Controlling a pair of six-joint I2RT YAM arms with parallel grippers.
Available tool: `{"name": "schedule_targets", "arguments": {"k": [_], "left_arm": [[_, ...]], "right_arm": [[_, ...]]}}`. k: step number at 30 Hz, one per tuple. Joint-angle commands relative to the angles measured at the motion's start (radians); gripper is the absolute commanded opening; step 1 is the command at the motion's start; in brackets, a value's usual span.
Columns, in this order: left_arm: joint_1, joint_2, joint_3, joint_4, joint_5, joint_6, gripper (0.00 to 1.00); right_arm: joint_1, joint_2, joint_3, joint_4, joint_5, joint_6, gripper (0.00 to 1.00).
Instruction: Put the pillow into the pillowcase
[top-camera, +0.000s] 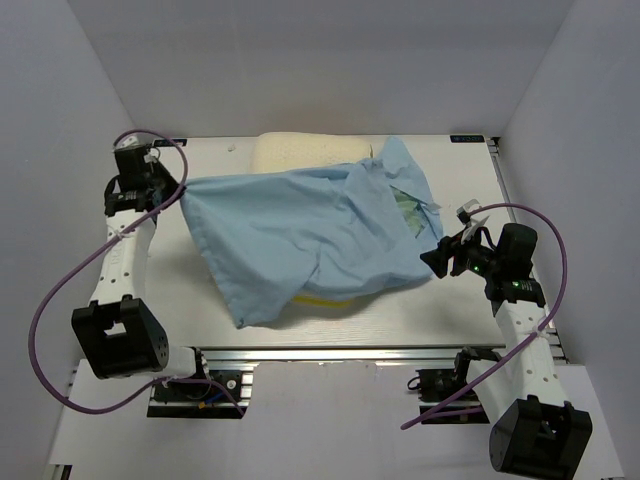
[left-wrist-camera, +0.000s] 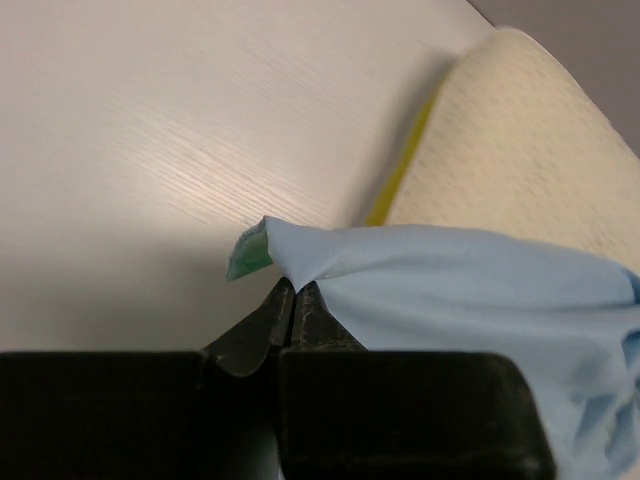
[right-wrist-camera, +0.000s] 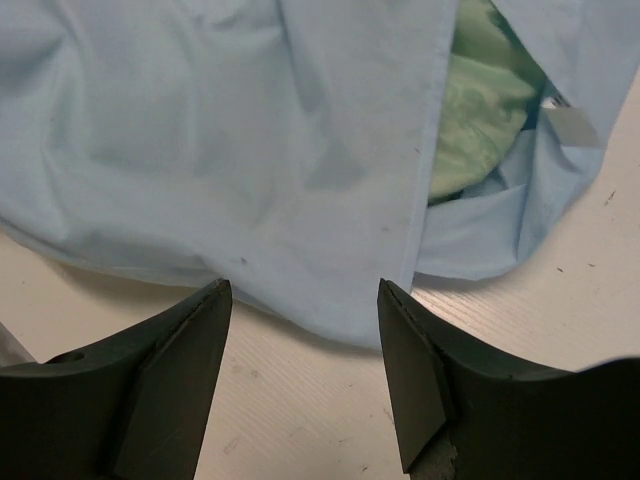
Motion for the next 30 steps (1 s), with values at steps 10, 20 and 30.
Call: {"name": "schedule_targets", "arguments": {"k": [10, 20, 30], "left_arm": [[0.153, -0.028, 0.106, -0.122, -0.279, -0.027, 0.00], [0.153, -0.040, 0.140, -0.286, -0.648, -0.228, 0.18], [0.155, -0.077, 0.002, -0.288, -0.435, -0.150, 0.92]], "right_arm": [[-0.006, 0.001, 0.016, 0.006, -0.035, -0.001, 0.66], [-0.004, 0.004, 0.023, -0.003, -0.056, 0.005, 0.66], [-0.004, 0.011, 0.025, -0.015, -0.069, 0.006, 0.66]]}}
